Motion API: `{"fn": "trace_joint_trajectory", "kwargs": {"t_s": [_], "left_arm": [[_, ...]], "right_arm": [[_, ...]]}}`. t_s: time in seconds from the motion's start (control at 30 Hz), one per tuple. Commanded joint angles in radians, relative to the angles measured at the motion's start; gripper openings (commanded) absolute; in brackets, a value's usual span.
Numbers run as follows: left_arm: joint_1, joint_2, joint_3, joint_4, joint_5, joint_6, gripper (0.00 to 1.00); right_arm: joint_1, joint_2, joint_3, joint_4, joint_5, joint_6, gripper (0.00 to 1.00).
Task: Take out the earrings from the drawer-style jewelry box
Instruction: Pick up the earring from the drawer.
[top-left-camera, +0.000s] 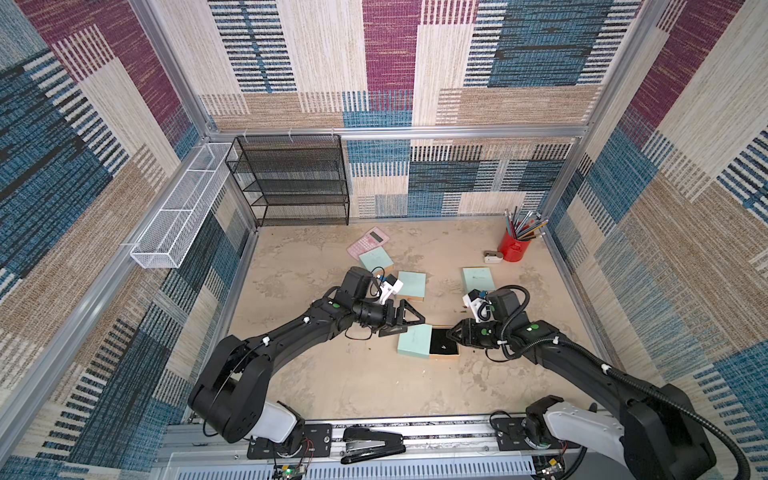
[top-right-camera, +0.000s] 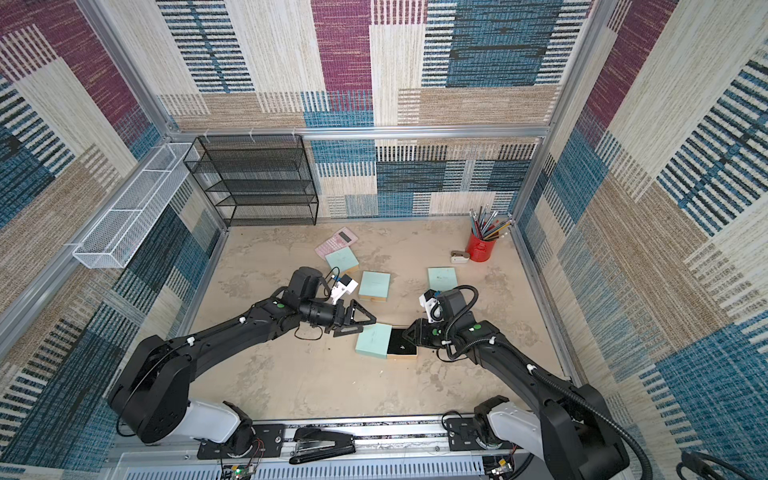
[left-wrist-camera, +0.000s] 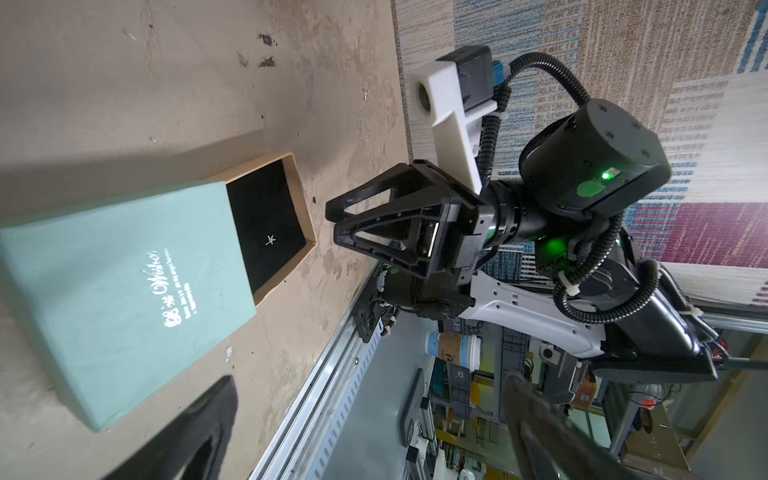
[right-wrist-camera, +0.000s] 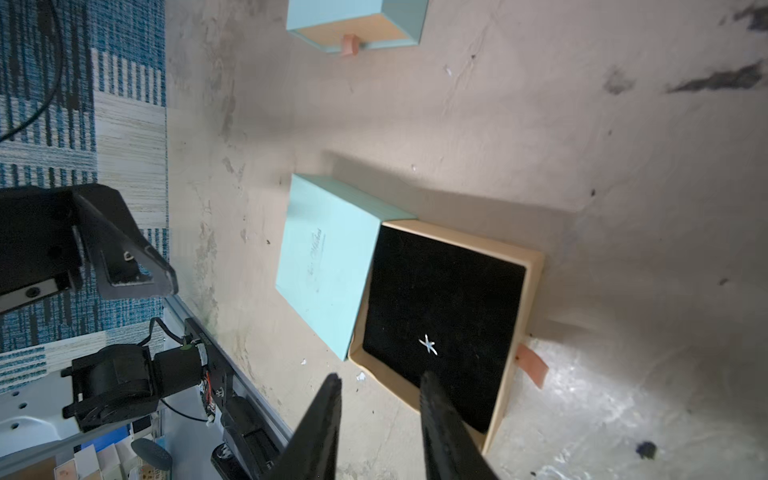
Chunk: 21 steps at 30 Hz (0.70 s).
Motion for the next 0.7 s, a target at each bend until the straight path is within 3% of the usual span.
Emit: {"fn": "trace_joint_trajectory", "kwargs": {"t_s": [0.0, 0.67], "left_arm": [[-0.013, 0.035, 0.010, 0.073, -0.015, -0.051, 0.99], [-0.036, 0.212, 0.000, 0.198, -0.042, -0.125, 0.97]], "right_arm": [[0.014, 0.040, 0.001, 0.043, 0.021, -0.020, 0.35], [0.046, 0.149, 0.004, 0.052, 0.048, -0.054, 0.40]]}}
